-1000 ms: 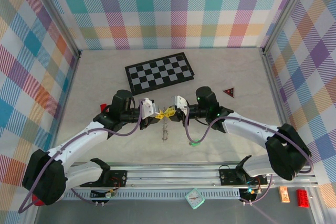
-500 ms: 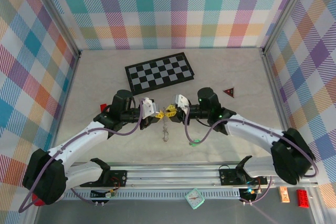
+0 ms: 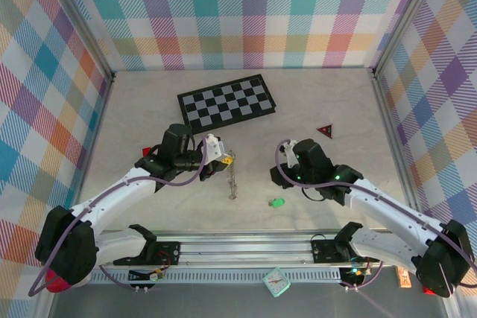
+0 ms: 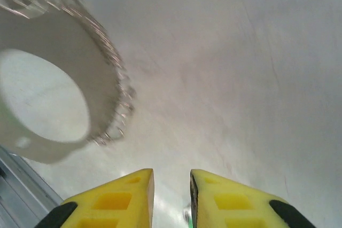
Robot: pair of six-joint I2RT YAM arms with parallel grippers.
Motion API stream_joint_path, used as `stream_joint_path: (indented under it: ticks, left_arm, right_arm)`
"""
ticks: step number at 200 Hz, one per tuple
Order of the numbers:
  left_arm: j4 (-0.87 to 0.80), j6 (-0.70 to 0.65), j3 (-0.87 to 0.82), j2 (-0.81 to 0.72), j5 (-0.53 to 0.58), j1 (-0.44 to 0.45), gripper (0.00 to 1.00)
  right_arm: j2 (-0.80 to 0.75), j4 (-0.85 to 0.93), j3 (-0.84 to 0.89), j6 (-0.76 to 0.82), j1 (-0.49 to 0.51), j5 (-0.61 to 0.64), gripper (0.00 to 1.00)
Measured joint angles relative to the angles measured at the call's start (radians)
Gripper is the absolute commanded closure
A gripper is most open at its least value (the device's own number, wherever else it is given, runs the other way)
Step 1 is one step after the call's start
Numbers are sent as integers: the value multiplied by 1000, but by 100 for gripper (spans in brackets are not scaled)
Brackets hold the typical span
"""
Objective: Put the keys on the keyring
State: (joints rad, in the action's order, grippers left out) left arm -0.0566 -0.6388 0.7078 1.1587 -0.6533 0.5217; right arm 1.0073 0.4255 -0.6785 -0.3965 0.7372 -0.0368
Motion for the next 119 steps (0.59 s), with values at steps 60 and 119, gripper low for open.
stream_joint_path:
  ticks: [60,119]
  left_arm:
    - [-21,0,0,0,0,0,100]
    - [-22,-1,0,0,4,2,100]
  right_arm:
    - [246,127,-2,-160,6,-99,70]
    - [401,109,-44,-192,40,-129,70]
